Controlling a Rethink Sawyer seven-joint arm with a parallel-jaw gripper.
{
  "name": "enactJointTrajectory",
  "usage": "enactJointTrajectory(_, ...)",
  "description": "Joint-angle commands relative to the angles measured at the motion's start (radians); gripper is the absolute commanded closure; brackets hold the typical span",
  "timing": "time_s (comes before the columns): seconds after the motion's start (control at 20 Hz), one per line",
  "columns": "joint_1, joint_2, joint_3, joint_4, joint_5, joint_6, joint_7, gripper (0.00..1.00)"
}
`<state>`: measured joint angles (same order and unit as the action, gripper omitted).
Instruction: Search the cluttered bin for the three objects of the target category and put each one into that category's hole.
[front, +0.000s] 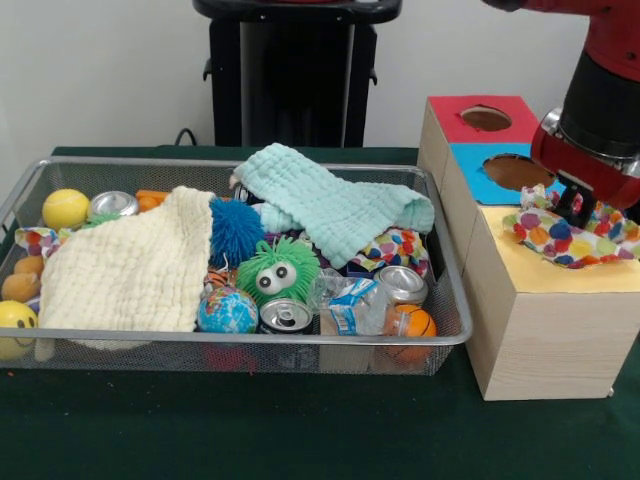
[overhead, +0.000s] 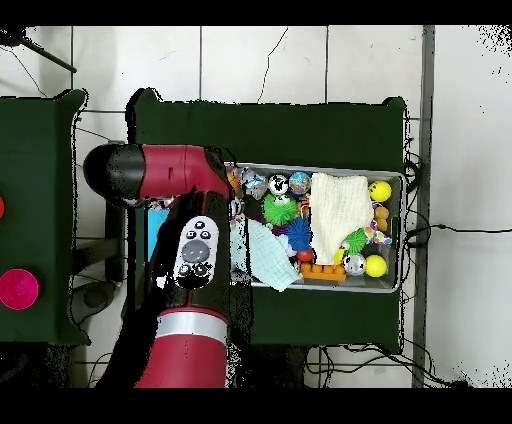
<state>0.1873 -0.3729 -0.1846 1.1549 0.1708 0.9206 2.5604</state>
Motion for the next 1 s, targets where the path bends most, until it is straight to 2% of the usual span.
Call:
enactJointTrajectory(0.05,0.031,0.235,0.036,-0.024,0.007,-0.148,0.234,1.00)
enactJointTrajectory(0.3,0.047,0.270,0.006,-0.071,0.028,-0.145,0.256,1.00)
enactJointTrajectory(0.65,0.007,0.320,-0.026,-0.161,0.015,-0.110,0.182,1.00)
enactJointTrajectory(0.8,-0.045,0.317,0.010,-0.115,-0.001,-0.189,0.099,1.00)
enactJointTrajectory(1.0,-0.118,0.330,0.102,-0.027,0.001,-0.355,0.026,1.00)
